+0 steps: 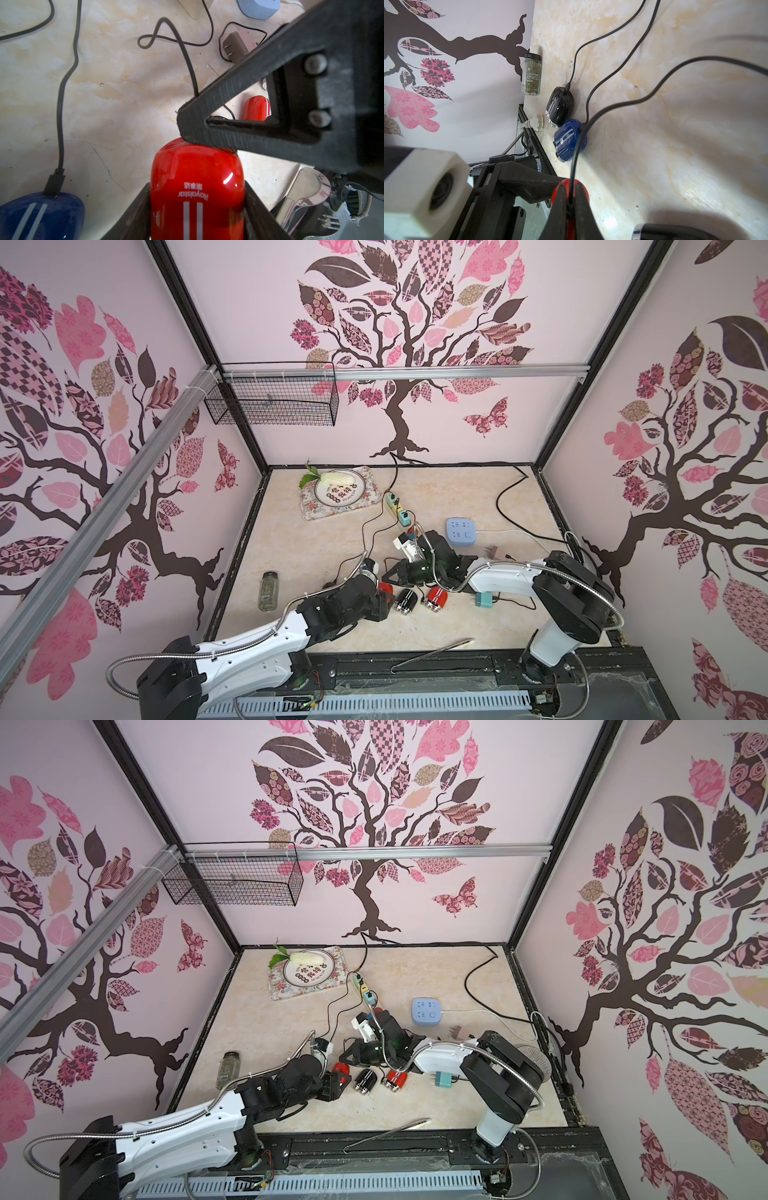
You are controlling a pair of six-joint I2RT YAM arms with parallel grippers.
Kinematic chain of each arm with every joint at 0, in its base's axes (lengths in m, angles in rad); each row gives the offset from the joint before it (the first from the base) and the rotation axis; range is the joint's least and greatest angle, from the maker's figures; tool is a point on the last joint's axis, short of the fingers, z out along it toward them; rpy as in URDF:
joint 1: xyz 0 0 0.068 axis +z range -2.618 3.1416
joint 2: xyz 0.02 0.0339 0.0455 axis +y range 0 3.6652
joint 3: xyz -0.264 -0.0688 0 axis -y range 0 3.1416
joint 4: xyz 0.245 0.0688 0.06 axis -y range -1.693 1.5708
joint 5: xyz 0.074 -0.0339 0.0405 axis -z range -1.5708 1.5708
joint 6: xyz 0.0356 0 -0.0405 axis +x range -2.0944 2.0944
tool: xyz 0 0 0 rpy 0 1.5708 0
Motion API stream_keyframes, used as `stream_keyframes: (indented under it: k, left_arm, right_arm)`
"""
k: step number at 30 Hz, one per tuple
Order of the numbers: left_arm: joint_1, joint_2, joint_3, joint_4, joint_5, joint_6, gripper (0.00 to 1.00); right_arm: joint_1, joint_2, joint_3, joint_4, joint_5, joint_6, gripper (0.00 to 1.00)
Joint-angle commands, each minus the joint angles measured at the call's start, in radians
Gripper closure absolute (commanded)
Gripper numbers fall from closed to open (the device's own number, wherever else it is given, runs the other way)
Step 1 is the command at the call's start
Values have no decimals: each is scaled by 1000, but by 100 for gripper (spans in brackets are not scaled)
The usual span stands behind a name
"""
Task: Unplug the electric shaver
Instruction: Remove the charging cable from the electric shaver.
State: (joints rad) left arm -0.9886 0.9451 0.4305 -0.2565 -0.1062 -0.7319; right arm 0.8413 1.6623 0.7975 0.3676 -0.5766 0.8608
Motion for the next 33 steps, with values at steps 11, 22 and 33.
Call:
stream_keyframes:
  k: [11, 22, 33]
  left_arm:
    - [5, -21, -16, 33, 41, 13, 82]
    - [5, -45, -20, -10, 25, 16, 84]
    - [5, -45, -16, -31, 9, 12, 84]
  right_arm:
    - [-1, -7, 48, -59, 44, -49, 95]
    - [-46, -5, 106, -96, 43, -63, 95]
    - [-76, -8, 121, -97, 40, -53, 95]
